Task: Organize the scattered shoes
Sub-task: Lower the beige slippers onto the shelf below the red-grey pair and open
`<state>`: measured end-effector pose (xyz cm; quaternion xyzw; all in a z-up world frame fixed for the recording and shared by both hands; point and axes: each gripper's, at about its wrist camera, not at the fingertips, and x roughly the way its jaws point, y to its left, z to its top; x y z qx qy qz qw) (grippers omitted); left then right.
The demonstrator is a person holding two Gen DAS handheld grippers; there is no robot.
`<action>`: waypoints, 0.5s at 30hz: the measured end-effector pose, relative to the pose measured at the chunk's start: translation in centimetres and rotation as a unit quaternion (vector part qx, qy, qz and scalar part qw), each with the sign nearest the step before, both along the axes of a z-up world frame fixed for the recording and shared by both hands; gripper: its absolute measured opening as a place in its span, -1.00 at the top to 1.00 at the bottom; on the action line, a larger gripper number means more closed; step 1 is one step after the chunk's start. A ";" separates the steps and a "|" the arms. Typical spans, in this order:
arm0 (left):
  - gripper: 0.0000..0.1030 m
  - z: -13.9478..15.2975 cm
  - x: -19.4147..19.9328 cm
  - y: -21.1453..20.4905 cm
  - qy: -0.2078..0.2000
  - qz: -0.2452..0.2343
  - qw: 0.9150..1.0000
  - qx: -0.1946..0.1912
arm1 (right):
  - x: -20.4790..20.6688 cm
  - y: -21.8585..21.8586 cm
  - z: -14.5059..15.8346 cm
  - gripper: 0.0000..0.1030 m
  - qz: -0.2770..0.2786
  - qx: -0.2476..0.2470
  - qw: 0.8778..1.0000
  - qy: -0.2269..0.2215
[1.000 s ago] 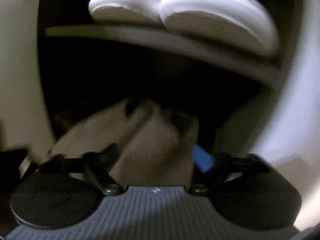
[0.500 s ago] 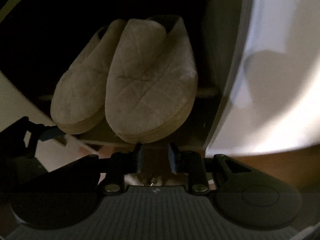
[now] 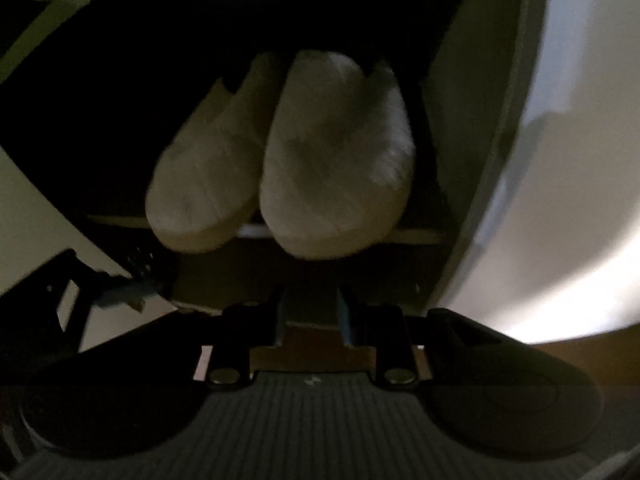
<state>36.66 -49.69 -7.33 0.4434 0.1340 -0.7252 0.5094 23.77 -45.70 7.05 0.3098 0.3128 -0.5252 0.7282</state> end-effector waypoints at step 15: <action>-0.91 3.2 1.3 4.9 0.048 0.114 0.991 0.054 | 1.2 6.7 3.1 0.54 -0.007 -0.039 0.999 0.010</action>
